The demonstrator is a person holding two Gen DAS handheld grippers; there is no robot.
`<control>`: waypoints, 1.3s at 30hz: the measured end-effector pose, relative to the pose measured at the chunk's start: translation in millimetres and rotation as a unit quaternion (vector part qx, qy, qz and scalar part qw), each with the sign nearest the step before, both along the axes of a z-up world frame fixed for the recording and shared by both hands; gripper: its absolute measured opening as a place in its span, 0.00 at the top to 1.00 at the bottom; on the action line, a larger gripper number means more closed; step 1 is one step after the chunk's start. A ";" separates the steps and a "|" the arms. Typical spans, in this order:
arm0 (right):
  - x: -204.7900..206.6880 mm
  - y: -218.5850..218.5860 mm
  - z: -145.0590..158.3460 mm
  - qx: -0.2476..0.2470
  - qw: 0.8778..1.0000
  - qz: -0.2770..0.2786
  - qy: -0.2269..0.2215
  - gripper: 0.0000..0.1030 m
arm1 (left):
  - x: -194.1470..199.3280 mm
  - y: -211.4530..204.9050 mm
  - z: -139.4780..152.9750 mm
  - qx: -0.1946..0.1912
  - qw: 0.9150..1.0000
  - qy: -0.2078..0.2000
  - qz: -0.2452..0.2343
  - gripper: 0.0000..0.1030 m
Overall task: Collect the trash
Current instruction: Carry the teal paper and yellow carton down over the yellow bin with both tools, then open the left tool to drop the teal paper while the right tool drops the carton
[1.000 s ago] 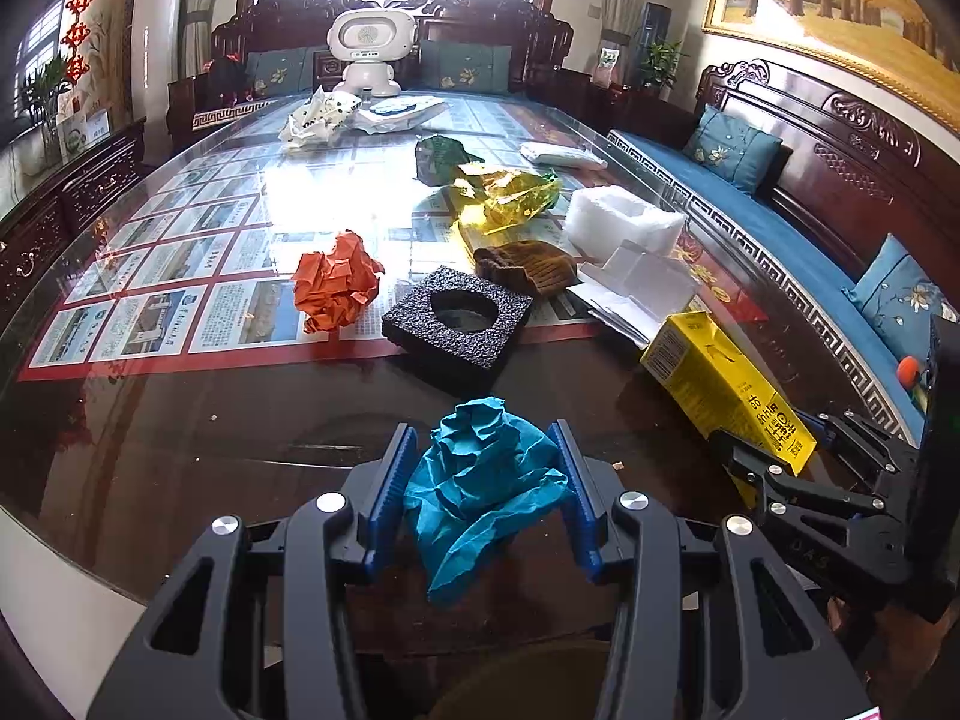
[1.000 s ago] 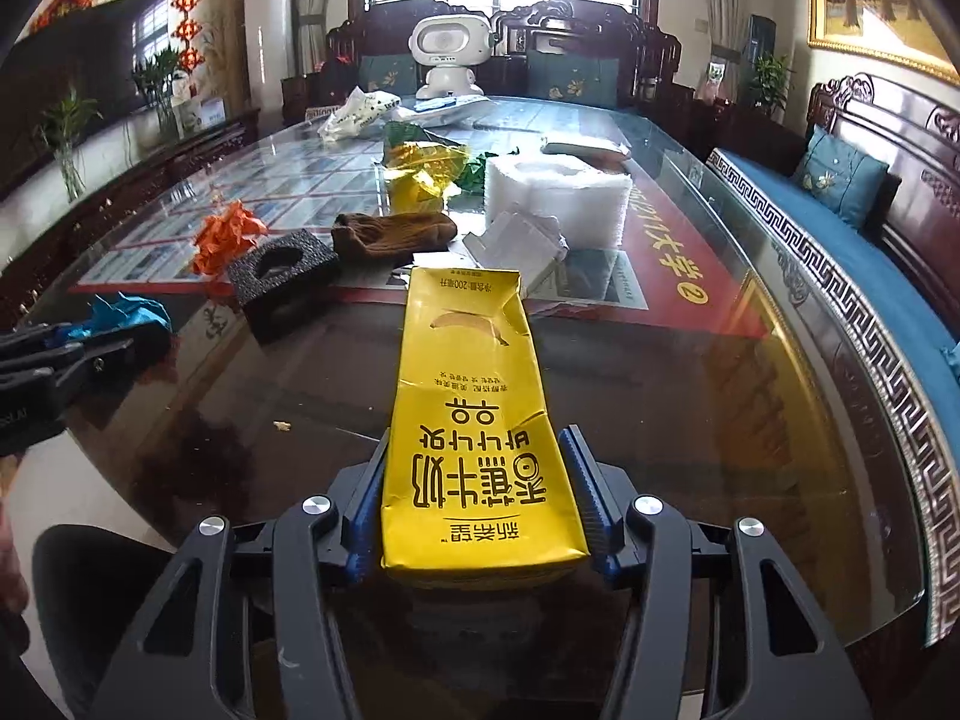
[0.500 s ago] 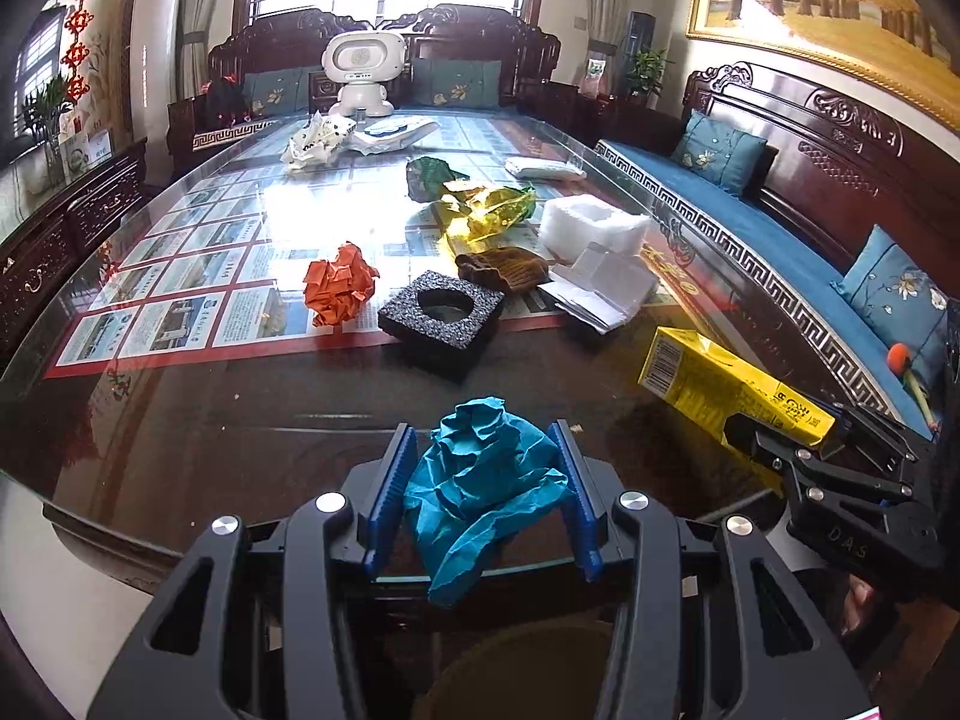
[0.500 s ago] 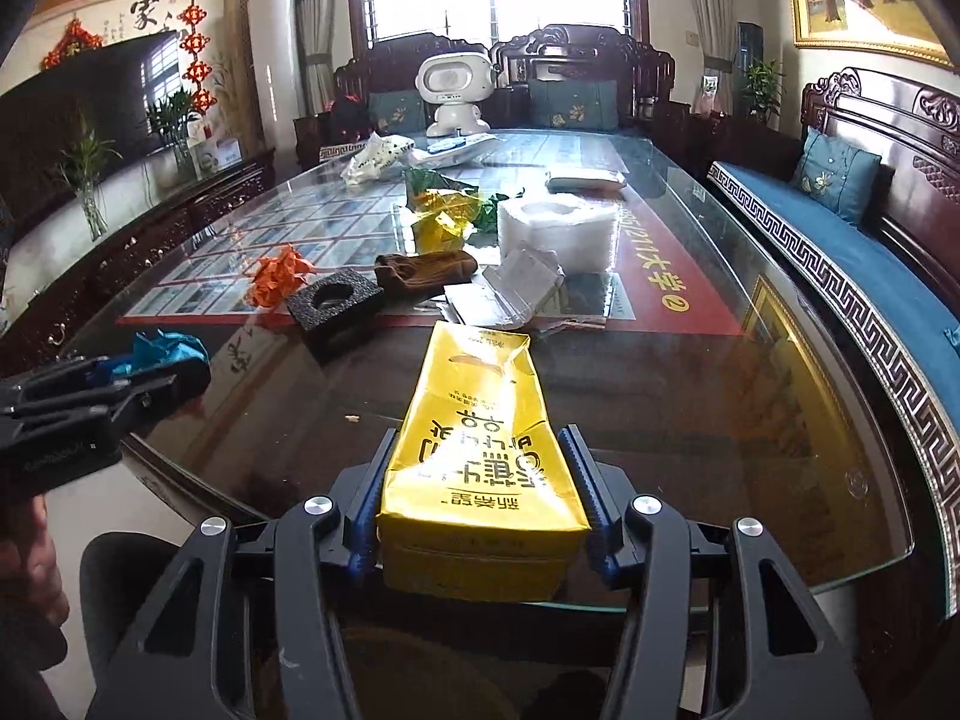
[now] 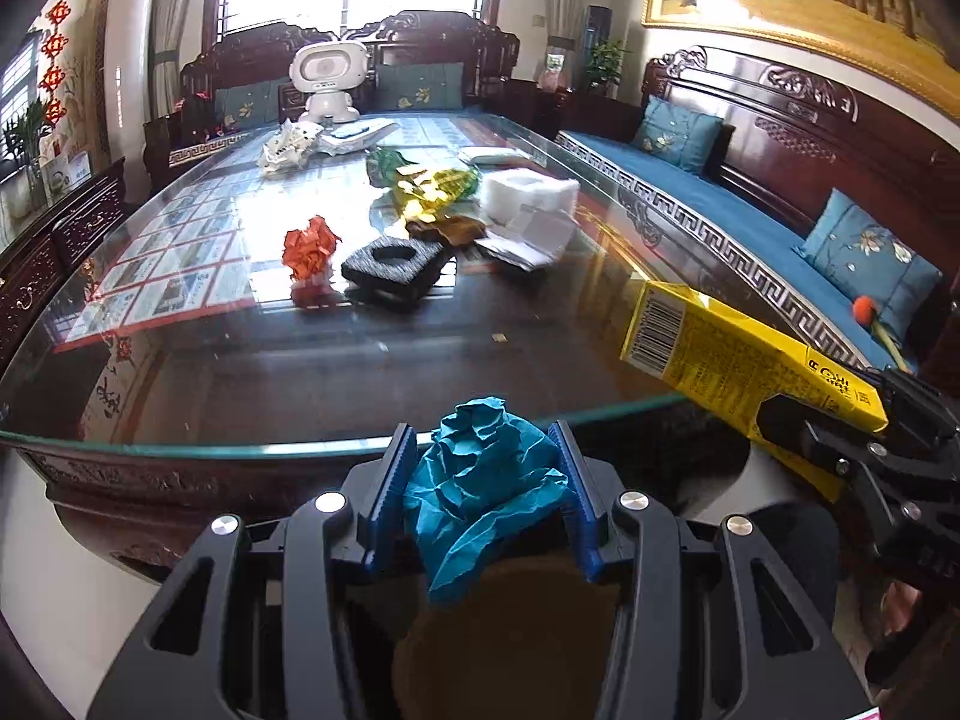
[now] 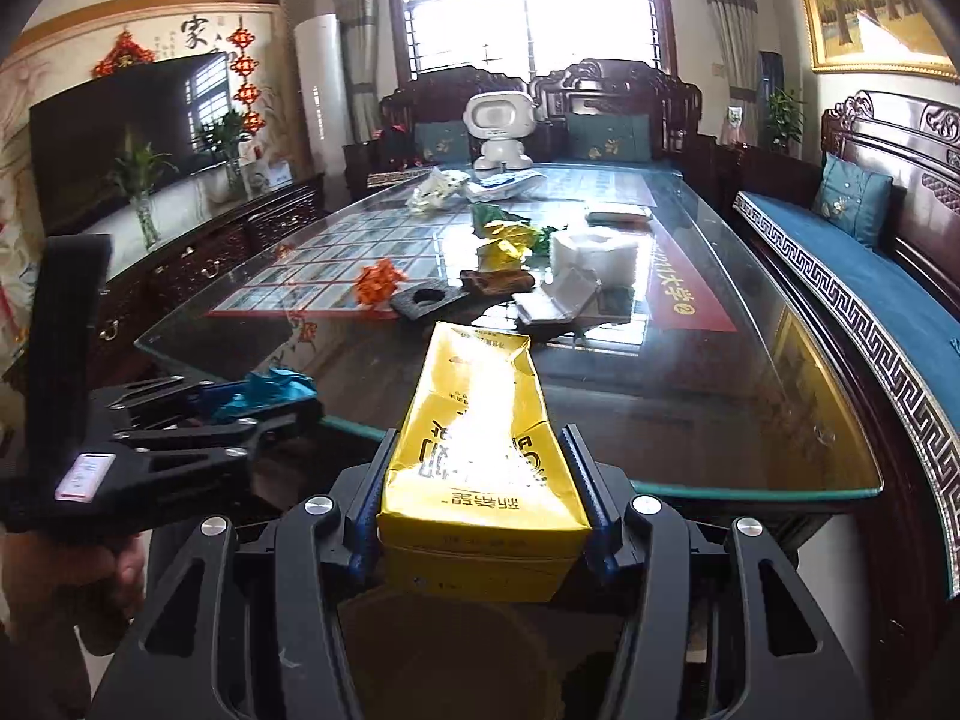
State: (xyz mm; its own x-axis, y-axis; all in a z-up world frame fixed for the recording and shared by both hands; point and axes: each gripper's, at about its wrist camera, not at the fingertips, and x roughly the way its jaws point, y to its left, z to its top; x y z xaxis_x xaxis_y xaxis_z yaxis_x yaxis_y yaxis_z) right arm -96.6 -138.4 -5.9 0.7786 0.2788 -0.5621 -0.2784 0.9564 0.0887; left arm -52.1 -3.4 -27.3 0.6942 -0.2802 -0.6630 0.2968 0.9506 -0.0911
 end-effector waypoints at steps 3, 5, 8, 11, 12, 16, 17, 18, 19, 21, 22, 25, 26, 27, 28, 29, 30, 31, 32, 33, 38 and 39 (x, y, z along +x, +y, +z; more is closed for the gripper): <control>-23.7 6.4 -7.0 -0.003 1.000 0.012 0.008 0.50 | -19.7 -1.4 -11.4 0.006 1.000 0.008 -0.012 0.55; -36.3 10.6 -14.4 -0.011 1.000 0.015 0.013 0.50 | -34.4 -1.8 -21.7 0.011 1.000 0.016 -0.021 0.55; -55.1 12.6 -32.6 -0.018 0.999 0.019 0.031 0.50 | -54.9 -0.7 -42.5 0.020 0.998 0.041 -0.037 0.55; -68.3 9.7 -51.9 -0.014 0.998 0.018 0.057 0.50 | -71.5 0.8 -65.8 0.034 0.996 0.066 -0.045 0.55; -72.6 9.6 -59.4 -0.014 0.997 0.017 0.068 0.50 | -76.3 0.7 -73.2 0.037 0.995 0.075 -0.047 0.55; -82.4 10.6 -81.9 -0.021 0.995 0.017 0.096 0.50 | -87.6 -1.4 -103.4 0.047 0.991 0.114 -0.058 0.55; -84.6 11.0 -88.4 -0.024 0.994 0.017 0.104 0.50 | -87.0 -2.1 -110.5 0.051 0.990 0.122 -0.058 0.55; -84.9 10.5 -93.0 -0.026 0.993 0.018 0.110 0.50 | -86.7 -3.0 -116.8 0.053 0.988 0.131 -0.058 0.55; -85.4 9.7 -99.1 -0.029 0.992 0.018 0.119 0.50 | -86.2 -2.9 -124.9 0.052 0.987 0.142 -0.058 0.55; -85.0 9.6 -111.7 -0.039 0.990 0.017 0.134 0.50 | -84.2 -3.2 -142.2 0.051 0.983 0.164 -0.057 0.55; -84.4 9.0 -118.2 -0.042 0.989 0.018 0.142 0.50 | -80.9 -3.7 -150.5 0.052 0.982 0.174 -0.057 0.55; -79.5 7.1 -137.8 -0.048 0.984 0.019 0.169 0.50 | -70.9 -8.3 -180.0 0.053 0.972 0.217 -0.065 0.53; -77.7 6.3 -143.2 -0.051 0.983 0.017 0.175 0.50 | -66.1 -10.6 -189.7 0.050 0.968 0.235 -0.069 0.52; -75.1 5.5 -148.2 -0.054 0.982 0.016 0.182 0.50 | -62.4 -12.0 -199.7 0.046 0.964 0.251 -0.069 0.49; -72.5 4.1 -153.0 -0.057 0.980 0.014 0.189 0.50 | -58.8 -13.0 -206.3 0.048 0.961 0.261 -0.070 0.30; -70.6 3.3 -157.0 -0.059 0.979 0.012 0.194 0.50 | -56.1 -15.1 -211.7 0.053 0.959 0.268 -0.071 0.19; -67.2 1.9 -162.1 -0.061 0.978 0.011 0.202 0.50 | -54.3 -17.1 -215.1 0.058 0.958 0.270 -0.071 0.09; -64.9 1.0 -166.3 -0.063 0.976 0.010 0.207 0.50 | -53.3 -19.2 -217.7 0.064 0.957 0.273 -0.074 0.05; -62.4 0.5 -170.0 -0.064 0.975 0.009 0.213 0.50 | -52.4 -21.3 -219.9 0.070 0.956 0.275 -0.078 0.04; -58.6 2.3 -174.4 -0.067 0.973 0.010 0.219 0.50 | -51.9 -21.7 -221.3 0.074 0.955 0.277 -0.080 0.04; -50.2 7.1 -188.4 -0.071 0.968 0.019 0.240 0.49 | -46.3 -13.8 -224.4 0.095 0.953 0.282 -0.054 0.04; -48.3 8.2 -189.8 -0.071 0.967 0.022 0.243 0.48 | -42.5 -15.3 -223.9 0.095 0.953 0.283 -0.050 0.04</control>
